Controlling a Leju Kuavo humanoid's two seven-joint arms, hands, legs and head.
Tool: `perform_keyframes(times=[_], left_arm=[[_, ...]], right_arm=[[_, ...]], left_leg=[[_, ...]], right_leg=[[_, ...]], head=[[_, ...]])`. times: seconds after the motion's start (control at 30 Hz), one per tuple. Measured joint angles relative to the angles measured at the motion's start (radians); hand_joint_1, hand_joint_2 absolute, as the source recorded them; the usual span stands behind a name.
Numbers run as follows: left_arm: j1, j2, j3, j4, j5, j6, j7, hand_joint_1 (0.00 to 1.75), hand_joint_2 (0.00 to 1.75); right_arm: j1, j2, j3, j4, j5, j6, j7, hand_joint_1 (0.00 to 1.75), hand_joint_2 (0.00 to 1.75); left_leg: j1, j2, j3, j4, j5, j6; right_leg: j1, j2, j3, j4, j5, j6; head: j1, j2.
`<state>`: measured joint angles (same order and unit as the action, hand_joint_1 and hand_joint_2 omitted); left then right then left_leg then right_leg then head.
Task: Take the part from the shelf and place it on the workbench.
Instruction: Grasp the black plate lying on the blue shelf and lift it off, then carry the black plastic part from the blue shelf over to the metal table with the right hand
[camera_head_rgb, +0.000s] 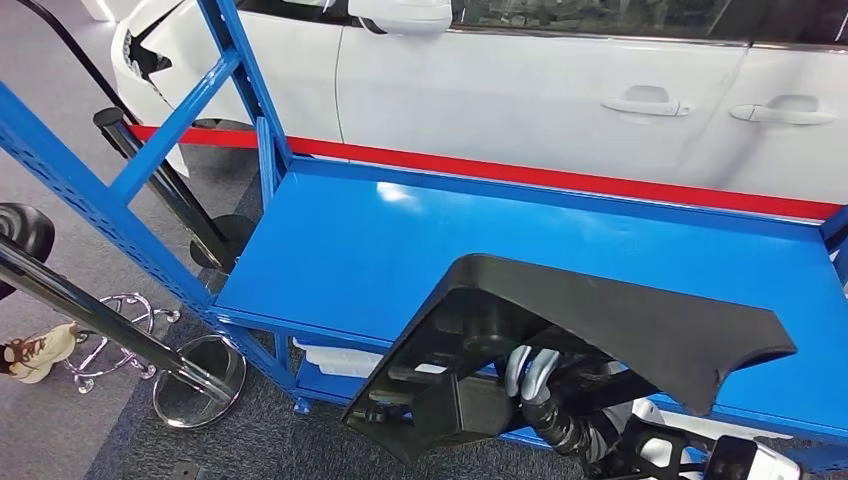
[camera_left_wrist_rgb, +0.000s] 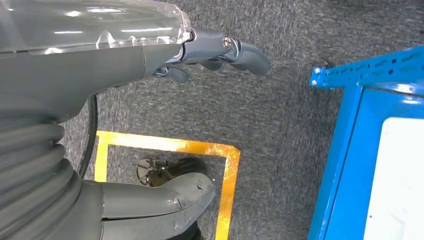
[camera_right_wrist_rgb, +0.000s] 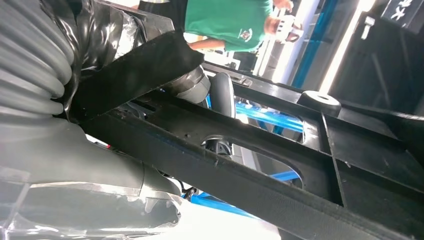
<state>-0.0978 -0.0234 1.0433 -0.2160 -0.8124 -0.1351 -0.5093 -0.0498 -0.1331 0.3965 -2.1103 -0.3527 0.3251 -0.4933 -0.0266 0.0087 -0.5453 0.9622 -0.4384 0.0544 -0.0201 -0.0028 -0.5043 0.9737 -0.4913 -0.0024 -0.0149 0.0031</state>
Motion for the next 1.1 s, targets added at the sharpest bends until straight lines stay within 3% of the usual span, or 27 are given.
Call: perform_keyframes(times=[0.07, 0.13, 0.17, 0.2, 0.23, 0.27, 0.33, 0.37, 0.43, 0.5, 0.53, 0.6, 0.67, 0.7, 0.73, 0.77, 0.83, 0.9, 1.0, 1.03, 1.1], left_arm=[[-0.001, 0.000, 0.000, 0.000, -0.002, 0.001, 0.000, 0.00, 1.75], [-0.001, -0.001, 0.000, 0.000, -0.003, 0.002, 0.000, 0.00, 1.75], [-0.001, -0.001, 0.000, 0.000, -0.003, 0.002, 0.000, 0.00, 1.75], [-0.001, -0.001, 0.000, 0.000, -0.004, 0.002, 0.000, 0.00, 1.75], [-0.001, -0.001, 0.000, 0.000, -0.004, 0.002, 0.000, 0.00, 1.75], [-0.002, -0.001, -0.001, 0.000, -0.005, 0.002, 0.000, 0.00, 1.75], [-0.003, 0.001, -0.001, 0.000, -0.005, 0.002, 0.000, 0.00, 1.75], [-0.005, 0.002, -0.001, 0.000, -0.005, 0.002, 0.000, 0.00, 1.75], [-0.006, 0.006, -0.001, 0.000, -0.006, 0.003, -0.001, 0.00, 1.75], [-0.007, 0.007, -0.001, 0.000, -0.006, 0.003, -0.001, 0.00, 1.75], [-0.008, 0.007, -0.002, 0.000, -0.005, 0.003, -0.001, 0.00, 1.75], [-0.011, 0.005, -0.003, 0.000, -0.005, 0.003, -0.001, 0.00, 1.75], [-0.011, 0.004, -0.005, 0.000, -0.005, 0.003, -0.001, 0.00, 1.75], [-0.011, 0.003, -0.006, 0.000, -0.005, 0.003, -0.001, 0.00, 1.75], [-0.011, 0.001, -0.006, 0.000, -0.006, 0.004, -0.001, 0.00, 1.75], [-0.011, 0.000, -0.007, 0.000, -0.006, 0.004, -0.001, 0.00, 1.75], [-0.012, -0.002, -0.007, 0.000, -0.006, 0.004, -0.001, 0.00, 1.75], [-0.012, -0.003, -0.007, 0.000, -0.007, 0.004, -0.002, 0.00, 1.75], [-0.012, -0.003, -0.007, 0.000, -0.008, 0.004, -0.003, 0.00, 1.75], [-0.012, -0.003, -0.007, 0.000, -0.008, 0.005, -0.003, 0.00, 1.75], [-0.011, -0.002, -0.007, 0.000, -0.008, 0.008, -0.003, 0.00, 1.75]], right_arm=[[-0.001, 0.000, 0.000, 0.000, 0.001, 0.000, 0.000, 1.75, 1.75], [-0.001, 0.000, 0.000, 0.000, 0.003, 0.000, 0.000, 1.75, 1.75], [-0.001, 0.000, 0.000, 0.000, 0.004, 0.000, 0.000, 1.75, 1.75], [-0.001, 0.000, 0.000, 0.000, 0.005, 0.000, 0.000, 1.75, 1.75], [-0.001, 0.000, 0.000, 0.000, 0.005, 0.000, 0.000, 1.75, 1.75], [-0.001, 0.000, 0.001, 0.000, 0.006, 0.000, 0.000, 1.75, 1.75], [-0.001, 0.000, 0.001, 0.000, 0.006, 0.000, 0.000, 1.75, 1.75], [-0.001, 0.000, 0.001, -0.001, 0.006, 0.000, 0.000, 1.75, 1.75], [-0.001, 0.000, 0.001, 0.000, 0.006, 0.000, 0.000, 1.75, 1.75], [-0.001, 0.000, 0.001, 0.000, 0.006, 0.000, 0.000, 1.75, 1.75], [-0.002, 0.000, 0.001, -0.001, 0.006, 0.000, -0.001, 1.75, 1.75], [-0.002, 0.000, 0.001, 0.000, 0.006, 0.000, -0.001, 1.75, 1.75], [-0.001, 0.000, 0.002, 0.000, 0.008, 0.000, -0.002, 1.75, 1.75], [-0.001, 0.000, 0.002, 0.000, 0.010, 0.000, -0.002, 1.75, 1.75], [0.000, 0.000, 0.003, 0.000, 0.011, 0.000, -0.002, 1.75, 1.75], [0.000, 0.000, 0.003, 0.000, 0.011, -0.001, -0.002, 1.75, 1.75], [-0.001, 0.000, 0.003, 0.000, 0.012, -0.002, -0.002, 1.75, 1.75], [-0.001, 0.000, 0.004, 0.000, 0.013, -0.004, -0.003, 1.75, 1.75], [0.000, 0.000, 0.004, 0.000, 0.010, -0.005, -0.007, 1.75, 1.75], [0.002, 0.000, 0.003, -0.001, 0.006, -0.003, -0.012, 1.75, 1.75], [0.010, -0.003, -0.006, -0.002, -0.010, 0.007, -0.028, 1.75, 1.75]], left_leg=[[0.007, -0.002, -0.027, 0.067, -0.057, -0.018], [0.019, -0.002, -0.074, 0.203, -0.141, -0.038], [0.024, -0.002, -0.093, 0.263, -0.167, -0.043], [0.027, -0.002, -0.098, 0.293, -0.174, -0.045], [0.029, -0.002, -0.084, 0.283, -0.160, -0.044], [0.029, -0.003, -0.051, 0.232, -0.130, -0.039], [0.024, -0.007, 0.036, 0.081, -0.070, -0.016], [0.020, -0.009, 0.068, 0.021, -0.056, -0.005], [0.013, -0.011, 0.087, -0.026, -0.055, 0.006], [0.010, -0.009, 0.086, -0.045, -0.036, 0.011], [0.011, -0.007, 0.086, -0.057, -0.024, 0.014], [0.017, -0.002, 0.079, -0.067, -0.007, 0.015], [0.015, -0.001, 0.053, -0.049, -0.004, 0.016], [0.014, 0.000, 0.040, -0.039, -0.003, 0.015], [0.014, 0.001, 0.029, -0.029, -0.002, 0.015], [0.015, 0.001, 0.020, -0.021, -0.001, 0.013], [0.014, 0.000, 0.009, -0.008, 0.000, 0.008], [0.012, -0.001, -0.001, 0.004, 0.004, 0.001], [0.011, -0.002, -0.015, 0.011, 0.010, -0.010], [0.012, -0.003, -0.022, 0.024, -0.004, -0.016], [0.019, -0.004, -0.054, 0.107, -0.073, -0.032]], right_leg=[[-0.005, -0.002, -0.012, 0.000, 0.009, -0.014], [-0.004, -0.003, -0.026, 0.003, 0.017, -0.020], [-0.003, -0.003, -0.034, 0.006, 0.021, -0.020], [-0.003, -0.003, -0.040, 0.009, 0.024, -0.019], [-0.002, -0.003, -0.046, 0.012, 0.026, -0.018], [-0.001, -0.002, -0.048, 0.014, 0.028, -0.018], [0.001, 0.000, -0.051, 0.014, 0.033, -0.015], [0.000, 0.000, -0.052, 0.014, 0.037, -0.011], [-0.005, 0.000, -0.058, 0.011, 0.047, 0.002], [-0.010, 0.000, -0.062, 0.007, 0.052, 0.015], [-0.009, 0.000, -0.068, 0.017, 0.039, 0.019], [-0.005, 0.001, -0.102, 0.100, -0.027, 0.020], [-0.003, 0.002, -0.152, 0.232, -0.101, 0.023], [-0.003, 0.002, -0.164, 0.274, -0.116, 0.026], [-0.003, 0.002, -0.157, 0.279, -0.111, 0.029], [-0.004, 0.002, -0.130, 0.245, -0.089, 0.031], [-0.004, 0.001, -0.048, 0.113, -0.034, 0.031], [-0.003, 0.003, -0.003, 0.026, -0.010, 0.023], [-0.003, 0.004, -0.012, 0.014, -0.001, 0.004], [-0.005, 0.003, -0.017, 0.015, 0.003, -0.002], [-0.008, -0.002, -0.033, 0.017, 0.014, -0.013]], head=[[0.000, 0.000], [0.000, 0.000], [0.000, 0.000], [0.000, 0.000], [0.000, 0.000], [0.000, 0.000], [0.000, 0.000], [0.000, 0.000], [0.000, 0.000], [0.000, 0.000], [0.000, 0.000], [0.001, 0.000], [0.001, 0.000], [0.001, 0.000], [0.001, 0.000], [0.001, 0.000], [0.001, 0.000], [0.001, 0.000], [0.001, 0.000], [0.000, 0.000], [0.000, 0.000]])
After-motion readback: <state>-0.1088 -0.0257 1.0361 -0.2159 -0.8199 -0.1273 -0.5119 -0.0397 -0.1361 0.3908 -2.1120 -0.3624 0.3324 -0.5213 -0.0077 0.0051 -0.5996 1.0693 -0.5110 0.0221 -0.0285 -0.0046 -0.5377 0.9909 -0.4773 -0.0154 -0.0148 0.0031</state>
